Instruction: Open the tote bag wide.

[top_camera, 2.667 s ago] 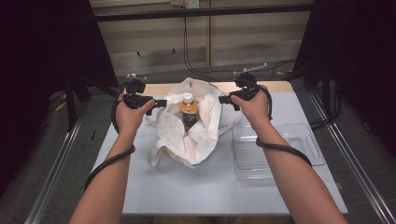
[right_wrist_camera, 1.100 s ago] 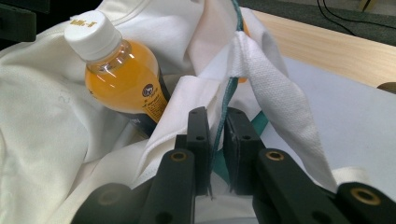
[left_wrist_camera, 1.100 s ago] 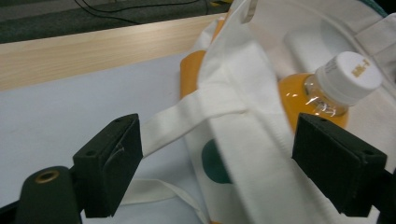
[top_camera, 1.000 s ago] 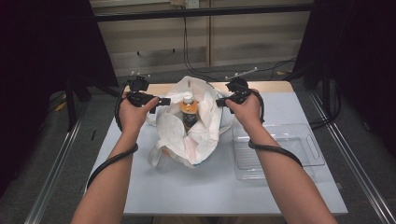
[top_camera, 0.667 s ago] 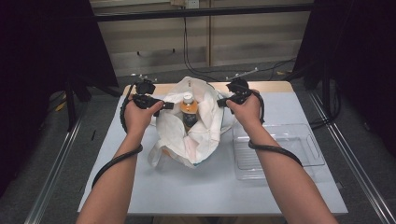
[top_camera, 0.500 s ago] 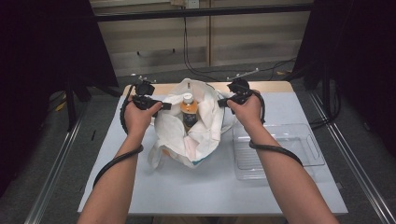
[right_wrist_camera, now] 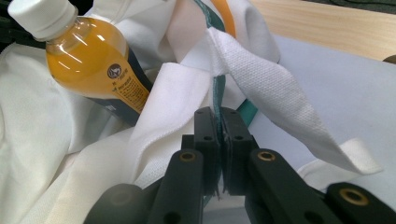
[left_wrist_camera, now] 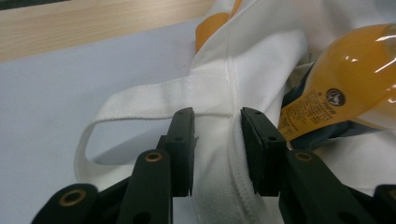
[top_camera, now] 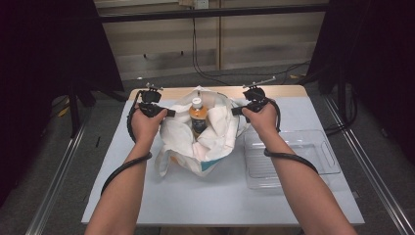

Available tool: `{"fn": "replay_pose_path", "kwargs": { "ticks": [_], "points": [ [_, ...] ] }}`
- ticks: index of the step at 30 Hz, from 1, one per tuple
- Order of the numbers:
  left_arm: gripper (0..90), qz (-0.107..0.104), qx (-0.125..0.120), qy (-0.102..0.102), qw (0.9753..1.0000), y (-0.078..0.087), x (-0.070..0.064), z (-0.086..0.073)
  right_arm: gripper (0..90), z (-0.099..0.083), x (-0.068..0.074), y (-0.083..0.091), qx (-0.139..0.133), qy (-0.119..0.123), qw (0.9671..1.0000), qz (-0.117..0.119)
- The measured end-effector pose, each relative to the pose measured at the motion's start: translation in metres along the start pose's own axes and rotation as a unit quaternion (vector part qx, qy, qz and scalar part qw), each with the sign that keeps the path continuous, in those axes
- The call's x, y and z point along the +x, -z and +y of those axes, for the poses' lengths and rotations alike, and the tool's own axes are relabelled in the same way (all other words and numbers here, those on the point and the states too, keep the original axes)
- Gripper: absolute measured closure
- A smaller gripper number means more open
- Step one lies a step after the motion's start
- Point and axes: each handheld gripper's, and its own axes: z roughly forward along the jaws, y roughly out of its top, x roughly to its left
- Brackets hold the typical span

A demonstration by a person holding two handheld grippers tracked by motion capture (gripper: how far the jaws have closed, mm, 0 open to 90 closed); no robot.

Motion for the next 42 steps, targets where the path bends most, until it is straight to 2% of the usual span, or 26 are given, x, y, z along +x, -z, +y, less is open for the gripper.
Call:
{"fn": "replay_pose_path", "kwargs": {
  "ticks": [1,2,5,6,8,12,14,17,23,24,26,27,36,40,41,42],
  "points": [
    [66.1,0.000,0.000,0.000,1.0000,0.000,0.000,0.000,86.8,0.000,0.000,0.000,0.000,0.000,1.0000,0.000],
    [66.4,-0.001,-0.004,0.010,0.9999,-0.002,0.000,-0.001,86.8,-0.002,-0.002,-0.001,0.000,-0.002,1.0000,0.003],
    [68.1,0.001,0.004,0.001,1.0000,-0.004,0.003,-0.002,86.9,-0.004,-0.005,-0.003,0.003,-0.005,1.0000,0.003],
    [68.6,0.001,-0.002,0.012,0.9999,-0.006,0.002,-0.003,86.9,-0.004,-0.005,-0.004,0.003,-0.005,1.0000,0.003],
    [69.0,0.000,-0.001,0.013,0.9999,-0.007,0.003,-0.004,86.9,-0.005,-0.006,-0.005,0.004,-0.006,1.0000,0.001],
    [69.6,0.000,0.005,0.006,1.0000,-0.008,0.005,-0.006,86.9,-0.006,-0.007,-0.005,0.005,-0.006,1.0000,-0.001],
    [69.8,0.002,0.005,0.007,1.0000,-0.010,0.005,-0.007,86.9,-0.009,-0.008,-0.007,0.006,-0.019,0.9998,0.000],
    [70.0,0.005,0.008,0.004,0.9999,-0.011,0.005,-0.008,86.9,-0.010,-0.009,-0.008,0.006,-0.021,0.9997,-0.003],
    [70.3,0.006,0.006,0.006,0.9999,-0.014,0.007,-0.011,86.9,-0.012,-0.010,-0.010,0.013,-0.019,0.9997,-0.007],
    [70.4,0.007,0.001,0.014,0.9999,-0.016,0.007,-0.013,86.9,-0.012,-0.011,-0.011,0.015,-0.019,0.9997,-0.008],
    [70.5,0.009,-0.001,0.014,0.9999,-0.017,0.007,-0.014,86.9,-0.013,-0.011,-0.011,0.015,-0.020,0.9997,-0.008],
    [70.9,0.009,0.007,0.005,0.9999,-0.017,0.008,-0.015,86.9,-0.014,-0.011,-0.012,0.019,-0.017,0.9996,-0.011],
    [71.6,0.010,0.012,0.008,0.9999,-0.023,0.009,-0.021,87.1,-0.019,-0.013,-0.016,0.030,-0.015,0.9993,-0.014],
    [71.7,0.010,0.006,0.016,0.9998,-0.026,0.007,-0.024,87.2,-0.021,-0.014,-0.018,0.039,-0.007,0.9990,-0.017],
    [71.8,0.009,0.017,0.006,0.9998,-0.026,0.009,-0.025,87.2,-0.022,-0.014,-0.019,0.041,-0.003,0.9990,-0.018],
    [71.9,0.006,0.014,0.012,0.9998,-0.027,0.009,-0.026,87.2,-0.023,-0.014,-0.019,0.040,0.000,0.9991,-0.015]
  ]
}}
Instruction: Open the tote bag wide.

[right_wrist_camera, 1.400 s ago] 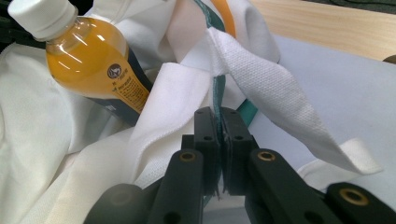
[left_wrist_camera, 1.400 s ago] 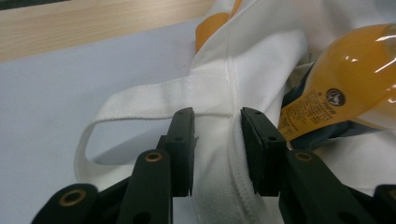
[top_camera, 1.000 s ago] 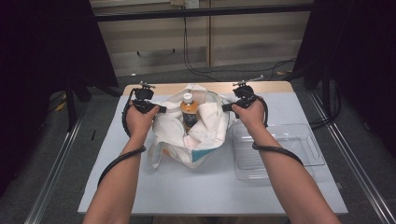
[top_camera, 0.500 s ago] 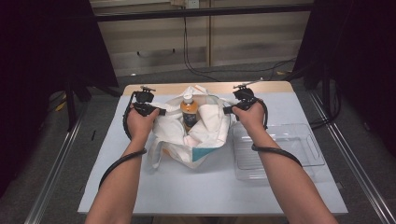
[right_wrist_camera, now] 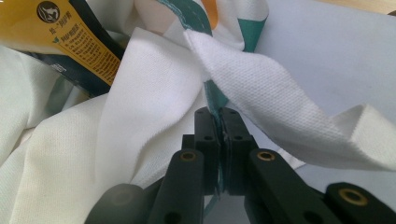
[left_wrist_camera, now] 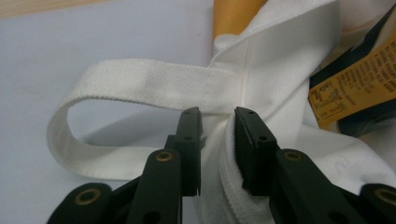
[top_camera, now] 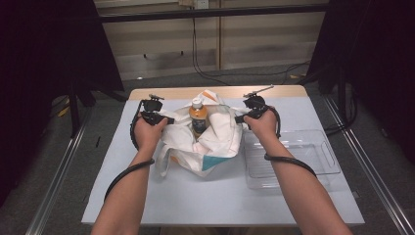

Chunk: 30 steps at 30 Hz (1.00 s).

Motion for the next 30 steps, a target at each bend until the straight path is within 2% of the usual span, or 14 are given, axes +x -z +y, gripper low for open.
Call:
{"fn": "replay_pose_path", "kwargs": {
  "ticks": [2,3,5,10,12,15,17,19,24,30],
  "points": [
    [72.1,0.000,0.000,-0.001,1.0000,0.000,0.000,-0.001,87.3,-0.001,0.001,0.000,0.001,-0.001,1.0000,-0.003],
    [72.1,-0.001,-0.004,0.007,1.0000,-0.001,-0.002,-0.001,87.3,0.000,0.001,0.000,0.002,0.002,1.0000,-0.003],
    [72.3,0.002,-0.010,0.008,0.9999,0.000,-0.004,-0.002,87.2,-0.001,0.001,0.001,0.000,0.002,1.0000,-0.004],
    [74.0,0.003,-0.013,0.003,0.9999,0.003,-0.007,0.000,86.7,0.000,0.003,0.004,-0.007,0.006,1.0000,-0.003],
    [74.5,-0.003,-0.009,-0.007,0.9999,0.007,-0.008,0.003,84.3,0.003,0.005,0.008,-0.016,0.011,0.9998,-0.002],
    [74.7,-0.002,-0.009,-0.010,0.9999,0.009,-0.011,0.004,80.7,0.005,0.007,0.011,-0.016,0.014,0.9997,-0.008],
    [75.3,-0.003,-0.011,-0.006,0.9999,0.010,-0.014,0.006,73.4,0.009,0.010,0.015,-0.023,0.014,0.9996,-0.009],
    [75.5,-0.002,-0.006,-0.012,0.9999,0.011,-0.014,0.007,72.8,0.010,0.010,0.016,-0.027,0.015,0.9995,-0.009],
    [76.0,-0.002,-0.009,-0.008,0.9999,0.014,-0.016,0.011,68.2,0.021,0.014,0.024,-0.041,0.014,0.9990,-0.006],
    [76.3,-0.002,-0.011,-0.011,0.9999,0.015,-0.019,0.016,63.7,0.033,0.015,0.023,-0.038,0.019,0.9991,-0.005]
  ]
}}
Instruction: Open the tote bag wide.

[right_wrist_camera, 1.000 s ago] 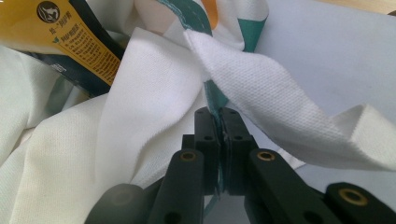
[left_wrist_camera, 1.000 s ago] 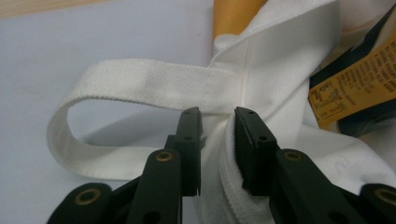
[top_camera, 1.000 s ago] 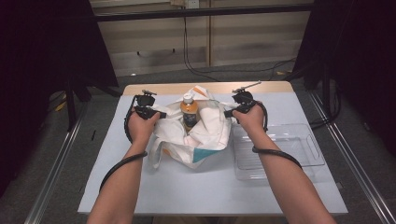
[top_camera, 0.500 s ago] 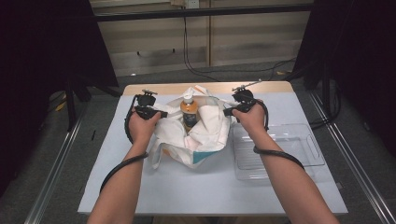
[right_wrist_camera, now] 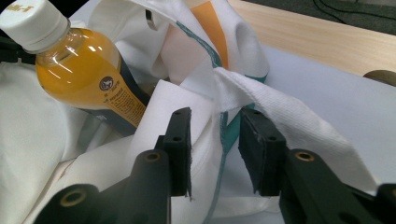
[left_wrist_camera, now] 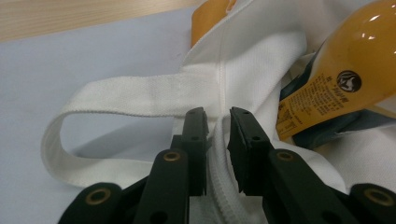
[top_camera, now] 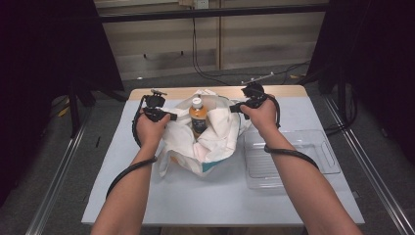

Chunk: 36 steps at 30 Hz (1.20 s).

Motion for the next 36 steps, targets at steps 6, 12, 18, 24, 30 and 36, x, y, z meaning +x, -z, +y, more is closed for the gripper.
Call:
{"fn": "replay_pose_path", "kwargs": {
  "ticks": [6,12,18,24,30,36],
  "points": [
    [76.7,-0.001,0.001,0.001,1.0000,-0.001,-0.001,0.000,58.8,0.003,-0.001,-0.010,0.000,-0.004,1.0000,0.000],
    [77.4,-0.002,0.005,0.002,1.0000,-0.002,0.000,0.000,76.7,0.006,-0.004,-0.015,0.001,0.000,1.0000,-0.007],
    [77.8,0.005,0.003,0.007,1.0000,-0.007,-0.001,-0.002,84.0,0.003,-0.007,-0.020,0.015,-0.014,0.9998,-0.002],
    [79.9,0.008,0.013,0.003,0.9999,-0.010,0.002,-0.002,84.3,-0.001,-0.012,-0.024,0.026,-0.017,0.9995,-0.002],
    [80.0,0.010,0.019,0.005,0.9998,-0.013,0.004,-0.005,84.4,-0.008,-0.016,-0.031,0.038,-0.025,0.9990,-0.001],
    [79.9,0.010,0.025,0.008,0.9996,-0.017,0.006,-0.007,84.5,-0.015,-0.022,-0.038,0.048,-0.035,0.9982,0.000]
  ]
}}
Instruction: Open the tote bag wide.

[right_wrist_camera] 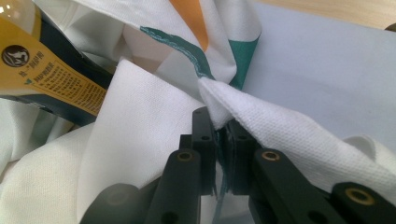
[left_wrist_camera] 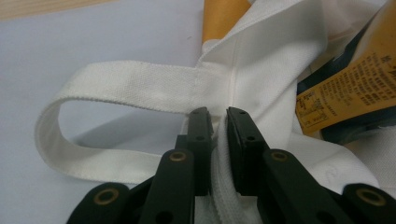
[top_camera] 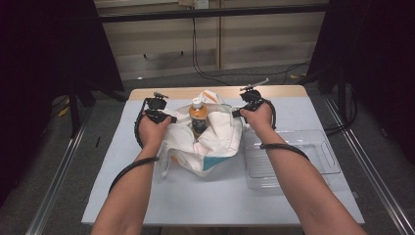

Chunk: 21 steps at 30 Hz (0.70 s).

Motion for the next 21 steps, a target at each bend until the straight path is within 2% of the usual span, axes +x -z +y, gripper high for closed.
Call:
{"fn": "replay_pose_path", "kwargs": {
  "ticks": [2,7,11,15,19,21],
  "points": [
    [79.9,0.002,0.008,-0.001,1.0000,-0.001,0.001,-0.001,84.5,0.000,0.000,-0.001,0.007,-0.002,1.0000,0.001],
    [79.9,0.000,0.008,0.007,0.9999,-0.005,0.002,-0.005,84.5,-0.001,0.000,-0.005,0.019,0.008,0.9998,-0.003],
    [80.0,-0.001,0.009,0.009,0.9999,-0.006,0.002,-0.006,84.5,-0.004,-0.001,-0.008,0.019,0.012,0.9997,-0.004],
    [80.3,0.007,0.014,0.010,0.9998,-0.009,0.001,-0.007,84.5,-0.006,-0.001,-0.011,0.029,0.010,0.9995,-0.006],
    [80.3,0.005,0.016,0.009,0.9998,-0.011,0.001,-0.009,84.6,-0.008,-0.002,-0.014,0.038,0.017,0.9991,-0.007],
    [80.3,0.006,0.018,0.005,0.9998,-0.010,0.001,-0.009,84.6,-0.008,-0.003,-0.016,0.046,0.033,0.9984,-0.005]
  ]
}}
